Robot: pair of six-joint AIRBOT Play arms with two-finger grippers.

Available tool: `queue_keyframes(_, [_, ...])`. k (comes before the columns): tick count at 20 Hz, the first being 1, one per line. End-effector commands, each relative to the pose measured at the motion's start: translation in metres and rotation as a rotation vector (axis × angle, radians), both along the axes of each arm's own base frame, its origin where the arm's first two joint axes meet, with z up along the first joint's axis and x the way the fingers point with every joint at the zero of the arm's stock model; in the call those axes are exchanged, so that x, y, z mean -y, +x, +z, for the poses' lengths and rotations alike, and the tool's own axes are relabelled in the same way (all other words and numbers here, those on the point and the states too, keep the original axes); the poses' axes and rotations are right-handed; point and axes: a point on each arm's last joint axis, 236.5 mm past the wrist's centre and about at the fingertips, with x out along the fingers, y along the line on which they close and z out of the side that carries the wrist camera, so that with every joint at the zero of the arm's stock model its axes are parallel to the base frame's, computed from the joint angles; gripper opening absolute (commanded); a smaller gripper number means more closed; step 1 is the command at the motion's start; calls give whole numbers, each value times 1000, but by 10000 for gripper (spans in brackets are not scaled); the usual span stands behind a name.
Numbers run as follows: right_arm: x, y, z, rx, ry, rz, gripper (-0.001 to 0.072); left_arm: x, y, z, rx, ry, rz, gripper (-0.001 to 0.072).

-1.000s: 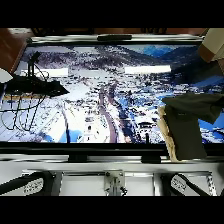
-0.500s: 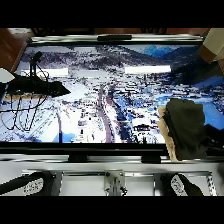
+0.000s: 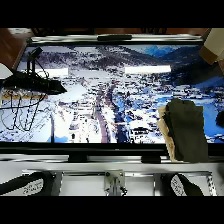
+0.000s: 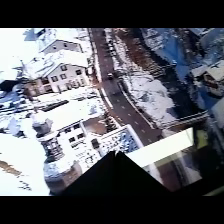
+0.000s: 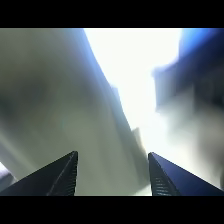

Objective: Fold the shirts.

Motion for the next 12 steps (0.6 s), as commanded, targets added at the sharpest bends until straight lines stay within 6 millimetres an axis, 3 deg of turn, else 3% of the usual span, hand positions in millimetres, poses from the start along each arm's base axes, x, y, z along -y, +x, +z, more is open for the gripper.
queue_keyframes(1, [-69, 116, 140, 611, -36, 191, 544, -84, 21, 41, 130, 472, 190, 29])
queue_keyframes(2, [-105, 135, 148, 672, 5, 257, 544, -89, 26, 56, 177, 517, 226, 30])
queue_keyframes(3, [-141, 148, 135, 649, 69, 311, 544, -82, 27, 61, 192, 505, 224, 34])
queue_keyframes(4, [-175, 155, 99, 538, 137, 355, 544, -73, 25, 57, 177, 482, 206, 89])
queue_keyframes(5, [-205, 154, 49, 365, 206, 386, 545, -64, 19, 44, 120, 462, 184, 315])
queue_keyframes(6, [-231, 143, 2, 184, 264, 415, 545, -58, 9, 28, 39, 451, 175, 637])
queue_keyframes(7, [-256, 127, -39, 9, 337, 443, 545, -53, -3, 5, -71, 439, 187, 720])
queue_keyframes(9, [-283, 102, -84, -206, 416, 471, 545, -47, -30, -35, -245, 447, 143, 720])
queue_keyframes(10, [-287, 95, -94, -258, 419, 478, 545, -42, -36, -47, -269, 440, 131, 720])
queue_keyframes(12, [-289, 93, -96, -268, 399, 490, 545, -36, -35, -52, -234, 432, 121, 720])
